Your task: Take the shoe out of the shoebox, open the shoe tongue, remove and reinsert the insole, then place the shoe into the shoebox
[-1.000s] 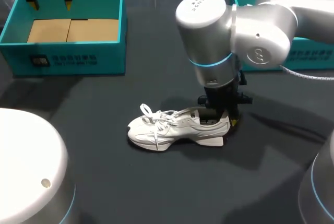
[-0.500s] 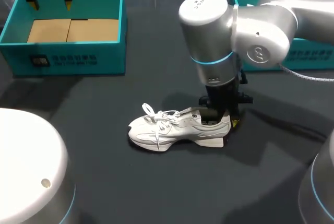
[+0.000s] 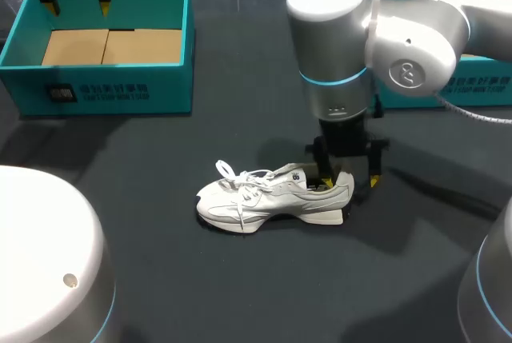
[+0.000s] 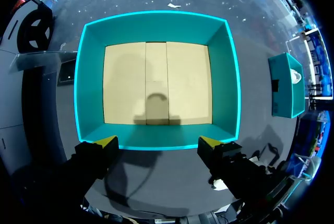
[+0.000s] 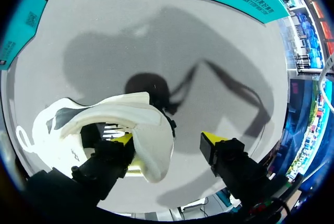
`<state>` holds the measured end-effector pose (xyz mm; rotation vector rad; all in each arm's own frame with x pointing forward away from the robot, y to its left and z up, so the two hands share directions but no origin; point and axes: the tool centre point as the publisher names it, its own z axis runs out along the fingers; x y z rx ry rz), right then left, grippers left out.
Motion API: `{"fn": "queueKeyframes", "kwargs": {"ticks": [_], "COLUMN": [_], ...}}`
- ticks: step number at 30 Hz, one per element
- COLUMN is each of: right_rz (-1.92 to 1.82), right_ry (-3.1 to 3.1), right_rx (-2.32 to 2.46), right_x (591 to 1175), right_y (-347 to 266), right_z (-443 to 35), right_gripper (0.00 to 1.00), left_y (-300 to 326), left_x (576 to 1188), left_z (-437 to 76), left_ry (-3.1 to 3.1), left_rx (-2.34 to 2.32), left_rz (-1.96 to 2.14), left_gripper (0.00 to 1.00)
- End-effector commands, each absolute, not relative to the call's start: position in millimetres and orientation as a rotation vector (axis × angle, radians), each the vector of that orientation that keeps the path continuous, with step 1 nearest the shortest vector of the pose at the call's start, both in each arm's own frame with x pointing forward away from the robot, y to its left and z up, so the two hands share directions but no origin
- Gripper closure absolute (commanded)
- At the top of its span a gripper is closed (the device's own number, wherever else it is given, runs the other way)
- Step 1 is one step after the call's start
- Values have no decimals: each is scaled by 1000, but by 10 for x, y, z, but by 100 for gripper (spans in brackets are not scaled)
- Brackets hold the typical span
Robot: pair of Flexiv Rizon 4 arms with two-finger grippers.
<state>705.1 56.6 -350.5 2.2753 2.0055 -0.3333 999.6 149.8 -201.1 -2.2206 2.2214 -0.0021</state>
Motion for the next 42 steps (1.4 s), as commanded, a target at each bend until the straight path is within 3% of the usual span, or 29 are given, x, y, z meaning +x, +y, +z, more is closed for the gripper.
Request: {"fn": "queueKeyframes", "kwargs": {"ticks": [1, 7, 8, 19, 22, 28, 42], "right_rz": [-166, 351, 197, 197, 648, 1049, 1165], "right_ry": [2133, 2518, 2497, 2497, 2848, 2929, 2980], "right_rx": [2237, 2182, 2276, 2276, 1929, 1501, 1400], "right_x": [7001, 7040, 7070, 7070, 7000, 6923, 6928], "right_y": [392, 281, 265, 265, 208, 16, -52], "right_z": [-3177, -2884, -2887, -2887, -2813, -2789, -2877], "right_gripper": [0, 0, 0, 0, 0, 0, 0], "left_y": [1499, 1499, 1499, 1499, 1499, 1499, 1499], "left_x": [9997, 9997, 9997, 9997, 9997, 9997, 9997], "left_z": [-2005, -2005, -2005, -2005, -2005, -2005, -2005], "left_ry": [2221, 2221, 2221, 2221, 2221, 2221, 2221], "left_rx": [-2221, -2221, -2221, -2221, -2221, -2221, -2221], "left_rz": [-1, -1, -1, -1, -1, -1, -1], "left_gripper": [0, 0, 0, 0, 0, 0, 0]}}
